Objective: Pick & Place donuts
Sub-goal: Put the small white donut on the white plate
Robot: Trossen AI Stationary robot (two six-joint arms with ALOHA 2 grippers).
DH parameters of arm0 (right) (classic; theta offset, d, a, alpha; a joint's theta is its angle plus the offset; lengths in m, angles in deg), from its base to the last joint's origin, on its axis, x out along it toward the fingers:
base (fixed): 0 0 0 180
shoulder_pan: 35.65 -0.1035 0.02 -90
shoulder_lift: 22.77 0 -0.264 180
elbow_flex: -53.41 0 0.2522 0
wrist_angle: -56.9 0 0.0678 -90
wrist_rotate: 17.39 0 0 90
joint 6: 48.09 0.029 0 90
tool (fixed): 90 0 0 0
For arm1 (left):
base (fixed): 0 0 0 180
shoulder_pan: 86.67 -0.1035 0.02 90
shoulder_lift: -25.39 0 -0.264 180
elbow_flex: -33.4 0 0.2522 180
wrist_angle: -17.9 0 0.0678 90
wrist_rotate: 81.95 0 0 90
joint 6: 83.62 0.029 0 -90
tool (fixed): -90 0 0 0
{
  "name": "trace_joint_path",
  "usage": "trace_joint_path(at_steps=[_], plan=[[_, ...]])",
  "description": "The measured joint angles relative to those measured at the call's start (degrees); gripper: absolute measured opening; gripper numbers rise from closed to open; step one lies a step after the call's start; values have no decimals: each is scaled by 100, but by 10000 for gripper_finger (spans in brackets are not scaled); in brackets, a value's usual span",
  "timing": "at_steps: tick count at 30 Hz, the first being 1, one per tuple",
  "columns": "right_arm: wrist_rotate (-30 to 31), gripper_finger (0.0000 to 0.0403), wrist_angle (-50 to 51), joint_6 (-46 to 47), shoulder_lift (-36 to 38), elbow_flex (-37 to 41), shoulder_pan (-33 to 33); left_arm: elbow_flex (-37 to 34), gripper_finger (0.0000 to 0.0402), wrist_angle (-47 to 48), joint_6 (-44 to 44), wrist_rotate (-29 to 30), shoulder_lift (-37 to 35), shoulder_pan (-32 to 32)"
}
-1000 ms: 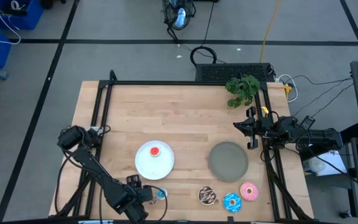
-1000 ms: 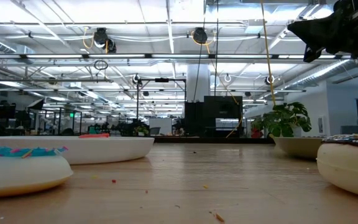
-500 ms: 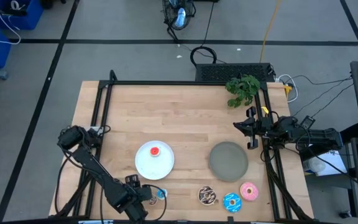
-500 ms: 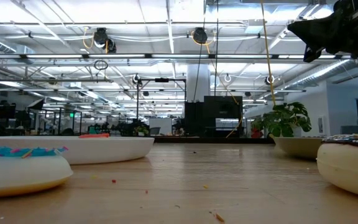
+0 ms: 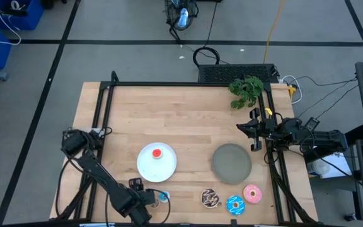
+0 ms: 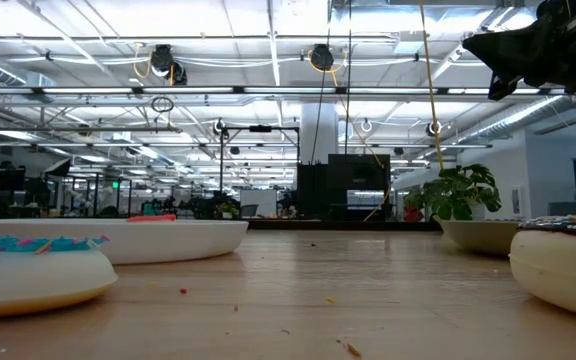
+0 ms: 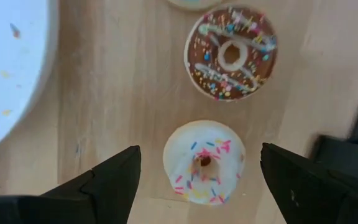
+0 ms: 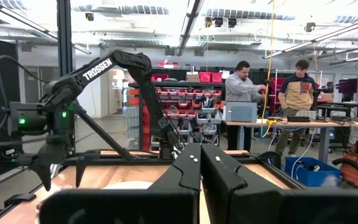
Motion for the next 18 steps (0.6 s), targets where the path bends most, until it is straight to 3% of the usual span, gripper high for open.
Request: trace_joint_path(at_steps=[18], plan=[[0,0,2,-2,0,-1,-2,0,328,-148,2,-2,57,2]])
